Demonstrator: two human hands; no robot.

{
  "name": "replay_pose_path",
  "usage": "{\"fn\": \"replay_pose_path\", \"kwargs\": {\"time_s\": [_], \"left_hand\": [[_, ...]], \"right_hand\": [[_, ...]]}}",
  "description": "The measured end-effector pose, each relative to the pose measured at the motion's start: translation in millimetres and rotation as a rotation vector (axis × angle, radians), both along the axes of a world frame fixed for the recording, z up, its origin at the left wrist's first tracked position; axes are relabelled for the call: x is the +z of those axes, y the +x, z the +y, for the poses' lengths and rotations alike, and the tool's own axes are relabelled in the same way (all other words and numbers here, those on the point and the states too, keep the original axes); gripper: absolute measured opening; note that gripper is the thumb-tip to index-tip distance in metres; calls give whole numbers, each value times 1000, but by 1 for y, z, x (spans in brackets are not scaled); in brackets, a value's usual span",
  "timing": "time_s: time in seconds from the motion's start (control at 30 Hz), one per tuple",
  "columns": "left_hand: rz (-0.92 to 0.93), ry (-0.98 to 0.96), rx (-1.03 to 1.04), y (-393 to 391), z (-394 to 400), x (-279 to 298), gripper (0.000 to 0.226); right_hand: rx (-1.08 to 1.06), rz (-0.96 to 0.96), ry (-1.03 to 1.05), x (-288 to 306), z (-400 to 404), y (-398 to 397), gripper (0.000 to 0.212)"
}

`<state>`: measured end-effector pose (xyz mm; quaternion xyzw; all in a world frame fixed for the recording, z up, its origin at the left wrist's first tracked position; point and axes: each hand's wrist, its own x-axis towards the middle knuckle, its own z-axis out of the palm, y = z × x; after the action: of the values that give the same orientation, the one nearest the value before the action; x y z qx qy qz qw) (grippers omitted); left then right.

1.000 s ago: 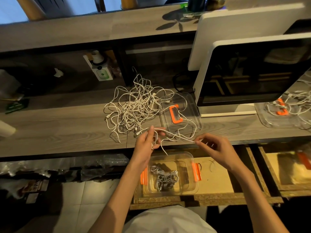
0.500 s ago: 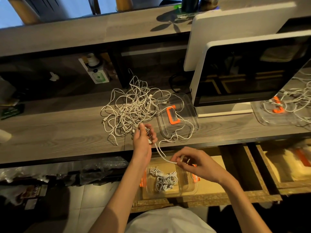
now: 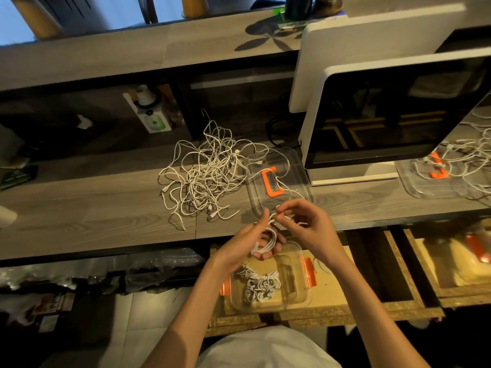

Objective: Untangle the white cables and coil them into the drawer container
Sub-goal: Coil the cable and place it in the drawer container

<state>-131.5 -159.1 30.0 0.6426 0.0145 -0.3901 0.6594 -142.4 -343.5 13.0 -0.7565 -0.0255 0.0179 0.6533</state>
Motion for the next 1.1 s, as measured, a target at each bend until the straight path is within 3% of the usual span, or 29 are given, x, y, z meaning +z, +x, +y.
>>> {"fn": "replay_pose_path", "kwargs": {"time_s": [0.13,0.33,0.57,0.8,0.93,1.1], "left_hand": [[-153,22,-96,-1,8,-3,46],[-279,39,244,6,22,-7,44],[-179,-188,657,12,27,-9,41],[-138,-228,853,19,33,-13,43],[-112,-158,918,18,36,-13,38],[-9,-356,961,20,38,-16,37]], "right_hand": [[16,-1,-81,3,-9,1,18],[25,-17,-249,9,-31,1,22],[71,-2,-352,-5,-41,-7,13],[91,38,-298,-28,-30,-23,5],[244,87,-311,-37,-23,-30,8],[463,139,-313,-34,-12,-33,16]]}}
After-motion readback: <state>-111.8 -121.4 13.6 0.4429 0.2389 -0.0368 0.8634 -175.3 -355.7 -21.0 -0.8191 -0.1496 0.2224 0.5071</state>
